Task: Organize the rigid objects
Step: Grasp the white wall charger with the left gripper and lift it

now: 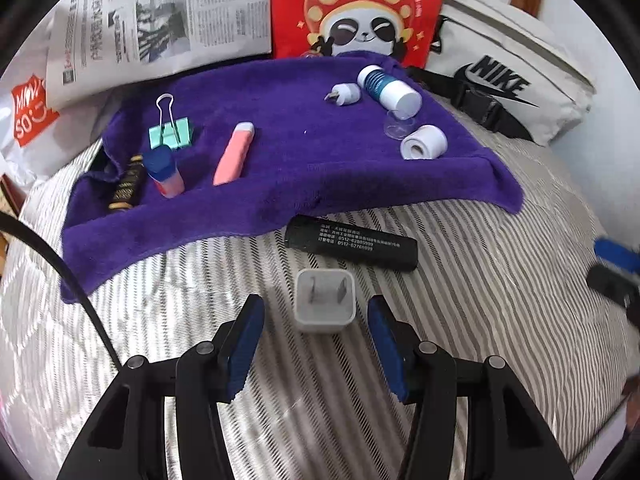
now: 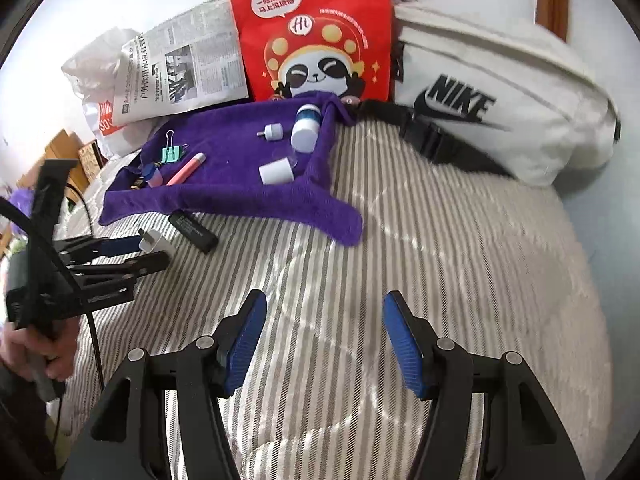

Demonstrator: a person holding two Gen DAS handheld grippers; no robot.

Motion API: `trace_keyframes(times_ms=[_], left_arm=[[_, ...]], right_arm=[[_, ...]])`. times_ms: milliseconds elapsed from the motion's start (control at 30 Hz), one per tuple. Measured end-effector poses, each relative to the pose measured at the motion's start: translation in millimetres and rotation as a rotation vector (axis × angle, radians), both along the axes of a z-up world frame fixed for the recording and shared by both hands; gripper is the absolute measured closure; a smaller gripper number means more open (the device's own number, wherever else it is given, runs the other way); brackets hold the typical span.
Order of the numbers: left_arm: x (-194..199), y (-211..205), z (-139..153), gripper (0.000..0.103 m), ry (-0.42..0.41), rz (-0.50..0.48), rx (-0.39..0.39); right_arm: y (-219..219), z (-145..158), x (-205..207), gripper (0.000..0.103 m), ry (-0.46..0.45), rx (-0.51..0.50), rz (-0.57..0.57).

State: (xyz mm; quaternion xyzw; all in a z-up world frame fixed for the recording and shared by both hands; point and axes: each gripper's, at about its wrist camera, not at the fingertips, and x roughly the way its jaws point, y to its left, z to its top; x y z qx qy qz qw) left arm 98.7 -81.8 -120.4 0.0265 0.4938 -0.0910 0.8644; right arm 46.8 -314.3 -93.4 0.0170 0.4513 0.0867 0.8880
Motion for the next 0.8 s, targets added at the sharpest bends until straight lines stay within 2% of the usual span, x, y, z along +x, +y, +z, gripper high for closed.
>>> trace_keyframes(times_ms=[33,67,267,367,533,700,800], left_arm=[[1,-1,-1,0.061,-0.007,0.011,0.001],[1,-2,-1,0.077,-0.027,0.027,0.012],[0,8,3,0.077,-0.01,0.031,-0.042],[-5,23,6,0.077,-0.009,0.039,-0.023],[-14,54,6,0.077,-0.016,0.089,-0.002],[-26,79,4,0.077,-0.011,0.121,-0.015],[-31,89,4,0.077,-0.019,0.139,0.011]], right_arm=[[-1,-3,0,0.042,0.006,0.004,-0.002],[-3,-6,0,0.042,0.01,0.009,-0.005],[-10,-18,2,0.042,0.038,0.041,-0.016],[-5,-17,3,0.042,0.037,0.044,-0.003],[19,-14,8,0.042,0.025,0.033,0.042],[49,-18,19,0.043,0.038,0.035,0.101],[68,-22,29,0.043,0.037,0.021,0.148]])
